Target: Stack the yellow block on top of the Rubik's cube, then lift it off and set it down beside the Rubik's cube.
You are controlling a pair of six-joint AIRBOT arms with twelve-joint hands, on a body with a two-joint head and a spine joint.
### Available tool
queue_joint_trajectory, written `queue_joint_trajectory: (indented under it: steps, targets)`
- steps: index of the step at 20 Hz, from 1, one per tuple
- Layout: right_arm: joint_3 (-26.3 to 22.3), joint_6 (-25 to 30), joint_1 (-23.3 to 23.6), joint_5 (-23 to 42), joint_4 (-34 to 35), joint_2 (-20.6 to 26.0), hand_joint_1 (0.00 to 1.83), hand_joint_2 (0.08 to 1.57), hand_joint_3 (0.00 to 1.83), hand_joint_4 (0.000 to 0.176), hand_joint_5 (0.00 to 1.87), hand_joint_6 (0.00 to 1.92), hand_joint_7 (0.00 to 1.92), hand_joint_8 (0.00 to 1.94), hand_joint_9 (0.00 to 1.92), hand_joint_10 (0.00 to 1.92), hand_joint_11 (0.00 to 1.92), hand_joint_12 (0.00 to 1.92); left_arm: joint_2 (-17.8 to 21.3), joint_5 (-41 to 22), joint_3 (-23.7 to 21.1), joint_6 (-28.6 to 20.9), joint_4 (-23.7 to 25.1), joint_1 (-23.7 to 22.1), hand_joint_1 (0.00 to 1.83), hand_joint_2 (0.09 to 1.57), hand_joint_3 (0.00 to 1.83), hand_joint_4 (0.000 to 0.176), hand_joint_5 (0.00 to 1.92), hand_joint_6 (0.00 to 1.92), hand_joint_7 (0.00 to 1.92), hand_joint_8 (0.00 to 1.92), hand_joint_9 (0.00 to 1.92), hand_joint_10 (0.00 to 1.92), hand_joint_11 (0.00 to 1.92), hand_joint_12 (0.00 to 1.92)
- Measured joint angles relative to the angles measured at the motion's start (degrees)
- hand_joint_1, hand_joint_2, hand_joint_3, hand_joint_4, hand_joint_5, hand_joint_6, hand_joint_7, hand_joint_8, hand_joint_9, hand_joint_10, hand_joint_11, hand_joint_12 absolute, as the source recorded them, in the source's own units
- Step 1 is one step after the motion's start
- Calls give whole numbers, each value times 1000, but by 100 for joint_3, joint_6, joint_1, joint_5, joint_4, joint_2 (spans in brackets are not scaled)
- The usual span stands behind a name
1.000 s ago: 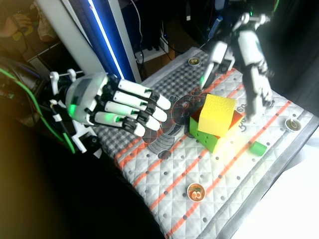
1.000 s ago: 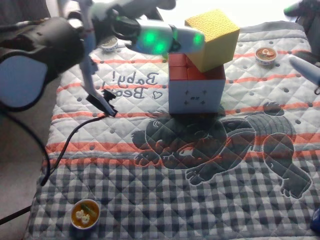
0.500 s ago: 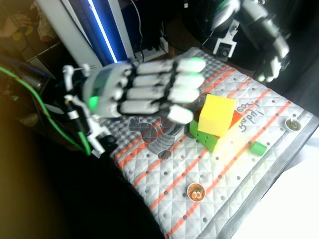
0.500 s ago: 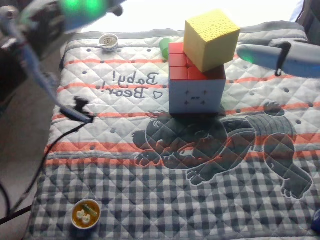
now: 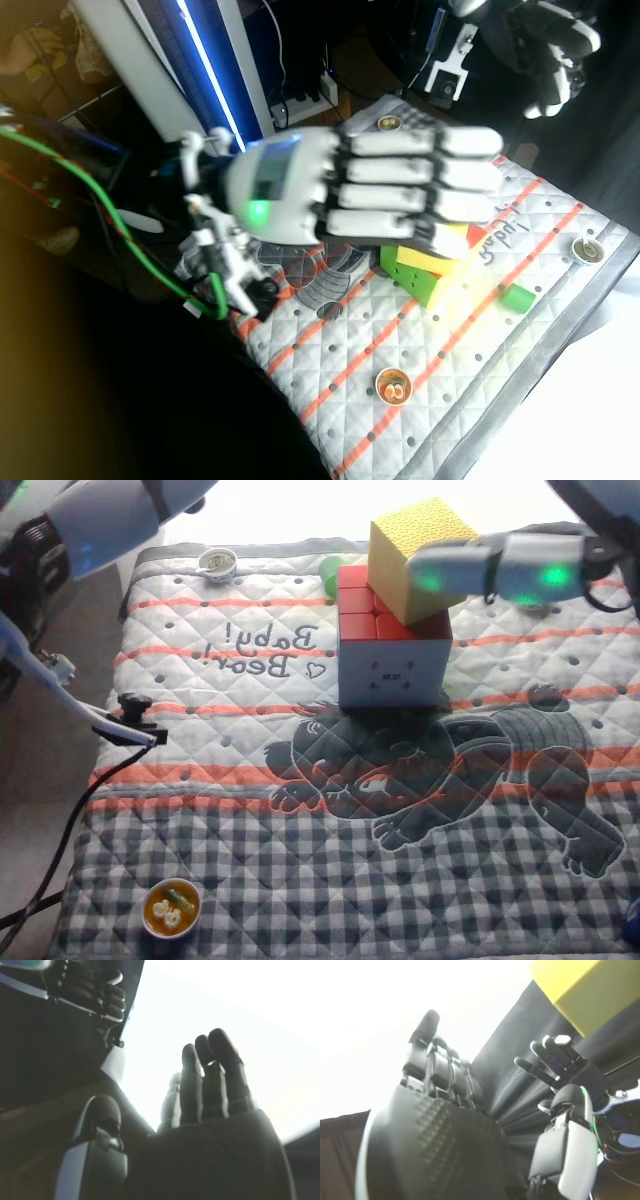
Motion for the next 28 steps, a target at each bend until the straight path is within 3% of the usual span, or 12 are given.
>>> queue_joint_trajectory:
  steps: [1,2,12,13,14,17,18,19,20,23,24,28]
  targets:
    - [70,0,61,-195,-20,-85,591,859,0,0,37,12,38,23,65,26,0,627,4,52,-35,-4,-83,59,178,1252,0,100,0,0,356,40,77,829,0,1527]
    - [114,0,90,-313,-48,-127,586,845,0,0,46,19,47,33,62,24,0,543,4,68,-42,4,-76,94,187,1243,0,100,0,0,371,42,120,759,0,1498]
    - [498,0,212,-1180,-125,-509,434,913,0,0,243,7,387,22,385,97,0,1355,4,293,-83,-146,-120,212,290,1266,2,70,64,7,445,68,168,826,0,1622]
    - [498,0,212,-1217,-111,-516,577,1042,0,0,433,2,576,89,405,669,39,1727,4,326,-103,-149,-120,227,327,1262,0,65,80,7,448,79,157,881,0,1642]
    - [501,2,212,-1226,-114,-514,682,1088,0,0,538,7,611,579,438,1309,253,1882,4,356,-118,-160,-116,247,341,1262,0,61,82,3,436,88,138,919,0,1653]
    - [527,13,212,-1209,-92,-514,1066,1175,3,0,748,33,963,538,775,1053,466,1771,4,382,-118,-201,-111,275,405,1247,0,46,93,5,422,91,146,928,0,1672]
    - [529,2,212,-1185,-94,-514,1117,1174,1,0,794,37,1044,550,849,1191,576,1837,4,409,-118,-227,-122,295,435,1249,0,35,99,5,423,98,145,943,0,1693]
    - [540,0,212,-1139,-98,-514,1209,1195,1,0,688,987,991,1064,936,1242,744,1810,4,426,-118,-240,-122,323,439,1254,0,11,85,3,417,110,132,984,0,1713]
    - [551,0,225,-1130,-101,-516,1219,1221,0,0,637,1244,936,1253,913,1280,745,1793,4,424,-118,-243,-133,334,419,1238,0,9,89,2,419,133,116,1032,0,1714]
    - [568,26,234,-1156,-101,-516,1222,1230,1,0,615,1325,919,1301,895,1268,736,1760,4,442,-118,-260,-203,365,410,1226,0,16,107,0,387,216,115,1041,0,1718]
    - [570,50,234,-1150,-98,-516,1316,1257,6,0,526,1365,775,1386,791,1569,668,1811,4,492,-118,-267,-232,393,401,1278,6,40,138,3,381,295,134,1041,0,1721]
    - [479,293,234,-1064,-96,-472,1311,1288,3,0,542,1503,646,1511,711,1629,639,1735,4,555,-118,-345,-256,516,403,1306,0,44,147,1,290,510,149,1050,28,1727]
